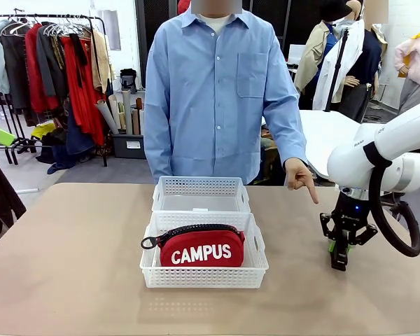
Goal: Distribute items into two baskets.
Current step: Pick up the Stapler that the person points to.
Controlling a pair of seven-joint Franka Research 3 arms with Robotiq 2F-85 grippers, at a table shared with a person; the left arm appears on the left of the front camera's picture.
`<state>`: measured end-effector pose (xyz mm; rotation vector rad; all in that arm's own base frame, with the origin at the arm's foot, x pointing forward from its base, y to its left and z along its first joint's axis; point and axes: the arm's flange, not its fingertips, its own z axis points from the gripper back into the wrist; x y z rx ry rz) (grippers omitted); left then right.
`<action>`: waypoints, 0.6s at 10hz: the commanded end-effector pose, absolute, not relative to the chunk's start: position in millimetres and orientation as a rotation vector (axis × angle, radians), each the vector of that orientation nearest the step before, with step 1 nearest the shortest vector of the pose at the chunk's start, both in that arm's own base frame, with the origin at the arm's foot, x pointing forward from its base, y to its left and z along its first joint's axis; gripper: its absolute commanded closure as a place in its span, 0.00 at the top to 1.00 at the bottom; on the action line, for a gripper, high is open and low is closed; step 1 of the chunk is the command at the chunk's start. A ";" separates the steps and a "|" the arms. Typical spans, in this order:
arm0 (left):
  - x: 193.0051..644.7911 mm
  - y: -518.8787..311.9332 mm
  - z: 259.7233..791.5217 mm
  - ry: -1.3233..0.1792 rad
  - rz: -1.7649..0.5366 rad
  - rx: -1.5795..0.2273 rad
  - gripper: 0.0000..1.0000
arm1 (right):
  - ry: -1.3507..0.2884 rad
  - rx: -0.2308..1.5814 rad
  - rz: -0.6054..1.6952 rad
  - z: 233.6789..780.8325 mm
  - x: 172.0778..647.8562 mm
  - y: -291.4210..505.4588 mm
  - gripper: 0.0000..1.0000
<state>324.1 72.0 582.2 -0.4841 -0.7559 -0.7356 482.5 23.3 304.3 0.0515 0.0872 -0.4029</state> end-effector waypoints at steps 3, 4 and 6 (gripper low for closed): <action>324.2 71.7 582.5 -0.760 -0.738 -0.487 1.00 | 0.099 -0.013 -0.414 299.2 488.1 24.3 0.00; 324.2 71.7 582.5 -0.760 -0.738 -0.487 1.00 | 0.106 -0.018 -0.409 298.9 489.7 23.2 0.00; 324.2 71.7 582.5 -0.760 -0.738 -0.487 1.00 | 0.112 -0.039 -0.384 298.5 496.5 20.4 0.00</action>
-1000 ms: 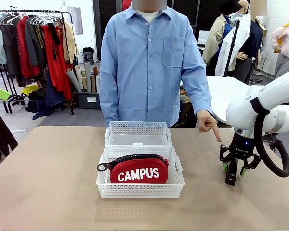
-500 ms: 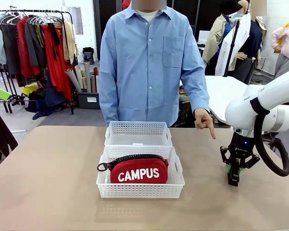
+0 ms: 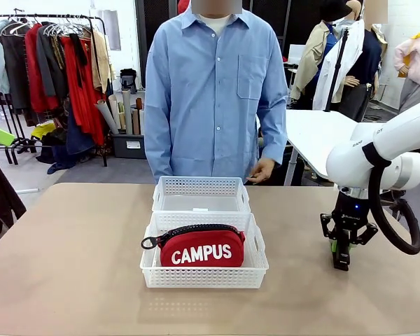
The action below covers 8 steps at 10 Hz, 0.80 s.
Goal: Distribute items into two baskets.
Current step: Pick up the Stapler that the person points to.
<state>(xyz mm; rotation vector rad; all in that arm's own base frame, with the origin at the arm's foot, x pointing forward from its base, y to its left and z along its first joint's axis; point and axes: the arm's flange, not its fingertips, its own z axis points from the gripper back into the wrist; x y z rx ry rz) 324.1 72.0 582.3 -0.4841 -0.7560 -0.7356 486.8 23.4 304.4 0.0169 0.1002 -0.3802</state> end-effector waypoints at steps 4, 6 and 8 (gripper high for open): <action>324.2 71.7 582.5 -0.760 -0.738 -0.487 1.00 | 0.165 -0.073 -0.053 338.7 495.7 39.5 0.00; 324.2 71.7 582.5 -0.760 -0.738 -0.487 1.00 | 0.221 -0.060 0.144 374.4 490.1 45.0 0.00; 324.2 71.7 582.5 -0.760 -0.738 -0.487 1.00 | 0.252 -0.048 0.310 414.1 480.9 50.7 0.00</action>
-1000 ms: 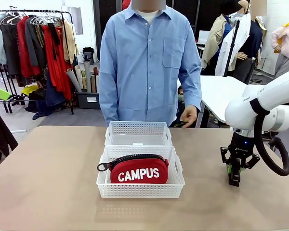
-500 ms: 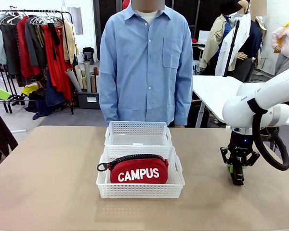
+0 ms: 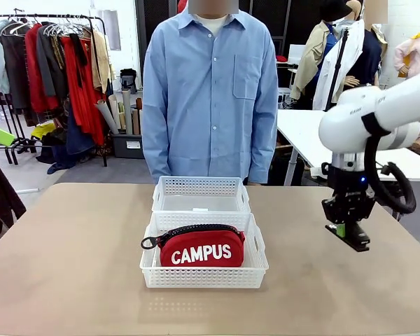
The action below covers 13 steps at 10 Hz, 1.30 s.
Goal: Distribute items into two baskets.
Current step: Pick up the Stapler that the person points to.
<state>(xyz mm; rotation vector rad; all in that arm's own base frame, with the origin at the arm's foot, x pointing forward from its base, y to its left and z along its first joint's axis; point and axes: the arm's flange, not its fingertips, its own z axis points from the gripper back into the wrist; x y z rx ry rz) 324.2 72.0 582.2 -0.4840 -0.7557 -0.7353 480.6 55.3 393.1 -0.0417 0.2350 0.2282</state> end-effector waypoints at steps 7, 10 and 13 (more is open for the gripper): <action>324.2 71.7 582.5 -0.760 -0.738 -0.487 1.00 | 0.087 -0.050 0.364 516.0 447.1 56.9 0.00; 324.2 71.7 582.5 -0.760 -0.738 -0.487 1.00 | 0.014 -0.048 0.422 541.3 430.3 60.4 0.00; 324.2 71.7 582.5 -0.760 -0.738 -0.487 1.00 | -0.002 -0.041 0.452 547.5 429.5 61.8 0.00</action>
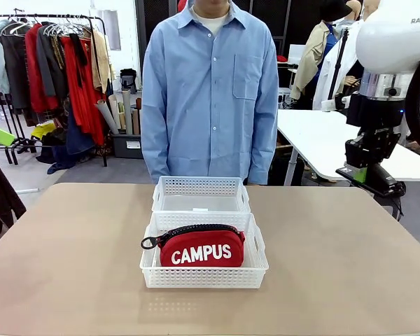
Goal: Distribute items into two baskets.
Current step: Pick up the Stapler that the person points to, then place the picked Stapler into the Organizing basket as instructed by the person.
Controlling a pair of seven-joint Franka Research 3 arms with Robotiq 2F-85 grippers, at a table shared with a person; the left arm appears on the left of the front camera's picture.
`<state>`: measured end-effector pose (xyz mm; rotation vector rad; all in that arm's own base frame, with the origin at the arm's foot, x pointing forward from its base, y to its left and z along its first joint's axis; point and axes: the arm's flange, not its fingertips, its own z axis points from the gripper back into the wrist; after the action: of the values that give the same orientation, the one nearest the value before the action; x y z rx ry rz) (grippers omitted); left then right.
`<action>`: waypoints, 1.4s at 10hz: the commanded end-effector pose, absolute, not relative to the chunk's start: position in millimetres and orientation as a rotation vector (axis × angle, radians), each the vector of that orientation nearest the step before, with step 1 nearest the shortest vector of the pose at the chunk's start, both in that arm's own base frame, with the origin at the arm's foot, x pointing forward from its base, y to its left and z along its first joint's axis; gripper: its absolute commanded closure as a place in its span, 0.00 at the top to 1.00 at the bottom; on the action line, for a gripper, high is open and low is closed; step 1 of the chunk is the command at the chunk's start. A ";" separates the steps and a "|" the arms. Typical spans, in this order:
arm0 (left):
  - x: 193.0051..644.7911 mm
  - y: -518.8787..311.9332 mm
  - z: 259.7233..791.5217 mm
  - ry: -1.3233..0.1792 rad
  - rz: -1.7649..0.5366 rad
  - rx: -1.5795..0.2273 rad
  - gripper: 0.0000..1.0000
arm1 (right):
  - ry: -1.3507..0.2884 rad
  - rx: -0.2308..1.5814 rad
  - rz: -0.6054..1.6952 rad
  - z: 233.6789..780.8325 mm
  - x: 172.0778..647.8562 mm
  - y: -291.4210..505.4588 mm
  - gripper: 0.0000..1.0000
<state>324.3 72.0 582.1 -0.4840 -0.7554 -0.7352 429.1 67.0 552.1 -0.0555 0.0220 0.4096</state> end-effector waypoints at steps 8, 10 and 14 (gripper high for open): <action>324.2 71.7 582.5 -0.760 -0.738 -0.487 1.00 | 0.024 -0.056 0.398 553.2 428.9 66.9 0.00; 324.2 71.7 582.5 -0.760 -0.738 -0.487 1.00 | 0.024 -0.056 0.398 553.2 428.9 66.9 0.00; 324.2 71.7 582.5 -0.760 -0.738 -0.487 1.00 | 0.024 -0.056 0.398 553.2 428.9 66.9 0.00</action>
<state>324.3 72.0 582.1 -0.4839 -0.7554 -0.7352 429.5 66.9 549.9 -0.0549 0.0281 0.4081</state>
